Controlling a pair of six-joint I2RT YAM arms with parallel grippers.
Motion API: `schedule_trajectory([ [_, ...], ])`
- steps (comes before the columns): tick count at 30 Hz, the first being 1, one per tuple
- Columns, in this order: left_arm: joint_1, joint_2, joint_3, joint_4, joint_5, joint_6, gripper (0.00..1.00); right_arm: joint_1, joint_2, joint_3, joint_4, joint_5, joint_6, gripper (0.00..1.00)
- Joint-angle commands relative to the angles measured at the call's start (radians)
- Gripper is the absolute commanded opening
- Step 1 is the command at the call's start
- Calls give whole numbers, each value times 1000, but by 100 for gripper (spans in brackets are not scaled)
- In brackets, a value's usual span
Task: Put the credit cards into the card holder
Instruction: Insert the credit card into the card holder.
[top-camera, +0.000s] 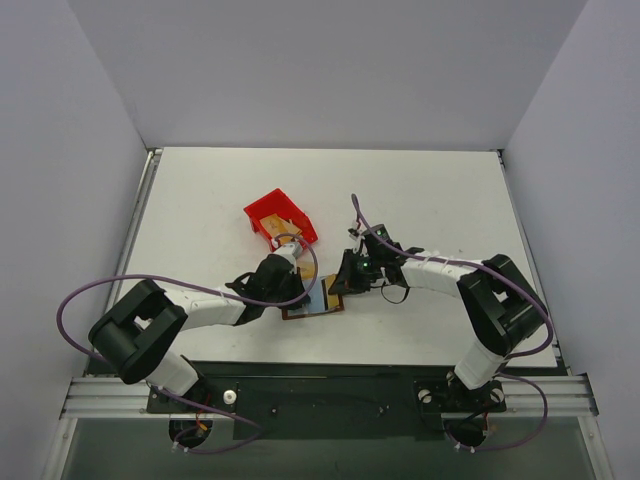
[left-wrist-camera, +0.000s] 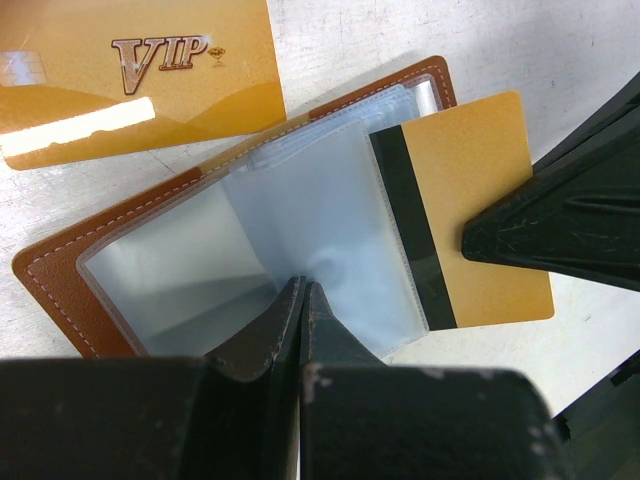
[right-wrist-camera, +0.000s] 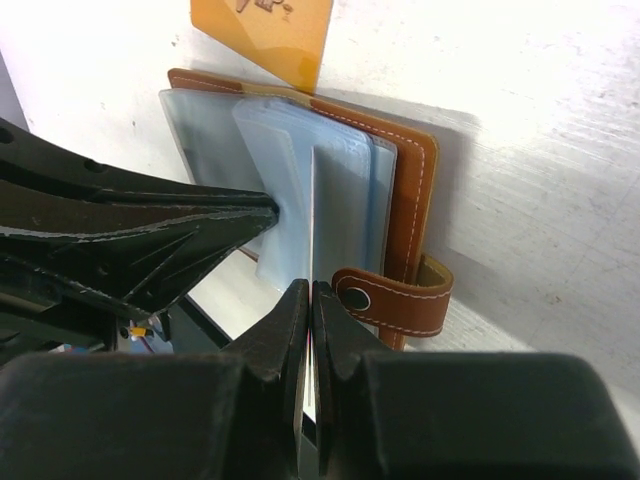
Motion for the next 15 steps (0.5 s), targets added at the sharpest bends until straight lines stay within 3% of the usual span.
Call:
schedule_trajectory([
  [1,-3,27,-14,-52,-13,12,0,6,5,13,56,-47,9,0],
  [15,-3,-1,-5,-65,-17,6,0,19,31,10,89,-82,24,0],
])
